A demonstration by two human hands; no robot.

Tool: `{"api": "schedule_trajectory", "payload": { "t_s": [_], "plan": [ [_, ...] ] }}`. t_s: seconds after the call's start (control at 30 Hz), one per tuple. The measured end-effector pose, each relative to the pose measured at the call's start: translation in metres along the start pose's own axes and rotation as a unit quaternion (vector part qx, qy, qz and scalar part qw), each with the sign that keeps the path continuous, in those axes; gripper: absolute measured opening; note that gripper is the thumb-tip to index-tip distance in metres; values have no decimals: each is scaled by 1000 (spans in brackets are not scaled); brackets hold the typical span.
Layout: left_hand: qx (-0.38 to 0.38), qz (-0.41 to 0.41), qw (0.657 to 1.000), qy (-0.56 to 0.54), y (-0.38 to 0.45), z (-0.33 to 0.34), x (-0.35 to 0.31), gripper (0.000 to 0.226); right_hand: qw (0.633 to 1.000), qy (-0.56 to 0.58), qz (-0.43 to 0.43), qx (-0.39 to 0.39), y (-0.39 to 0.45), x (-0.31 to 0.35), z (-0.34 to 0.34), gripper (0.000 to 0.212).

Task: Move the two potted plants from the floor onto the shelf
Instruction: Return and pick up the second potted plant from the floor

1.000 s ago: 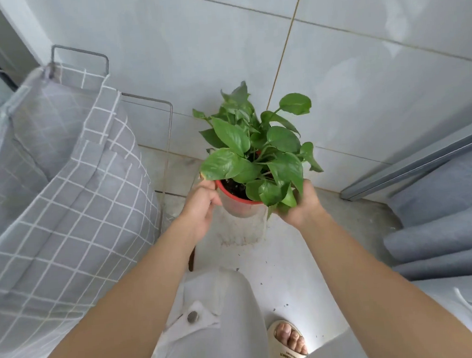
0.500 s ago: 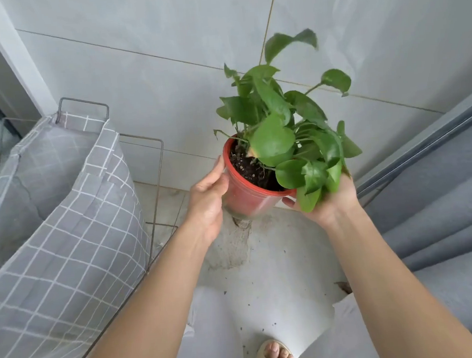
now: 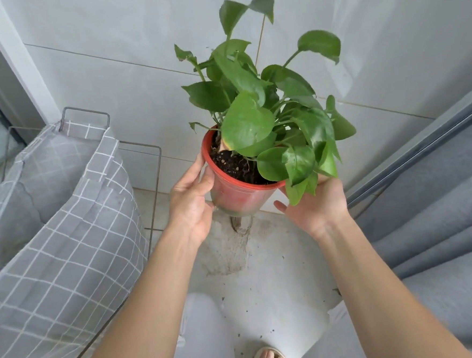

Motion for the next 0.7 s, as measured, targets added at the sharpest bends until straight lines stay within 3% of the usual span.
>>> {"api": "schedule_trajectory", "payload": {
  "t_s": [0.17,0.4,0.53,0.7],
  "plan": [
    [14,-20,1000,-8,5,-10,-2,43,999,-10,10,50,4,-4,6,35],
    [13,-34,999,30,4,-16,-7,34,995,-50,17,88,5,-14,7,40],
    [32,-62,994,82,-2,-12,-7,58,995,-49,9,90,7,-19,8,22],
    [67,-68,994,48,-6,-14,-5,65,995,-60,-14,82,13,-20,12,24]
  ]
}}
Point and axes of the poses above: each hand's wrist, its own y-axis towards the middle knuckle, its own z-axis out of the palm, x = y × z, the point moved 3 cm from there along y, towards the middle knuckle, and after that the axes turned 14 degrees about y, right-handed, at the moved point
